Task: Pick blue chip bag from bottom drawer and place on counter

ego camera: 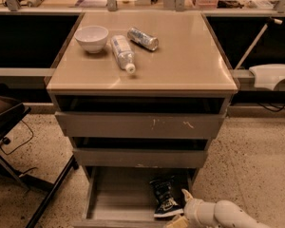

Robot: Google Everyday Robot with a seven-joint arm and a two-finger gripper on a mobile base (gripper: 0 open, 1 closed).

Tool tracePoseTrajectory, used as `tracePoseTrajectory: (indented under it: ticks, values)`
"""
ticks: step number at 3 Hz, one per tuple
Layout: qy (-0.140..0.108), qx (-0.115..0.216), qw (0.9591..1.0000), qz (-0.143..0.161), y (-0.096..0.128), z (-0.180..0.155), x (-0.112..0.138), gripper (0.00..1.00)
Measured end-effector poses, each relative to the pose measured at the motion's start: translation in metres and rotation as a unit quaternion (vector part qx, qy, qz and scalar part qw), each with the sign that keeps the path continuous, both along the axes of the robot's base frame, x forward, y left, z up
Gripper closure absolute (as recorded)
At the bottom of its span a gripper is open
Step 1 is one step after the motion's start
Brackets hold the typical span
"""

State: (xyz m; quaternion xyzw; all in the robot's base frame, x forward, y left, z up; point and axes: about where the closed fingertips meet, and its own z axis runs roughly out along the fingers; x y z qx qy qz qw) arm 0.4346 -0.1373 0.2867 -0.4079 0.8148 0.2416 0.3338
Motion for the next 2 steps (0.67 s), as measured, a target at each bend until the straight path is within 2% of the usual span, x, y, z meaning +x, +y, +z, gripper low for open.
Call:
tracePoseTrajectory:
  ticks: [2]
  values:
    - [-0.006,0.004,0.9999,-0.011,0.0017,-0.0044,0.006,0.0]
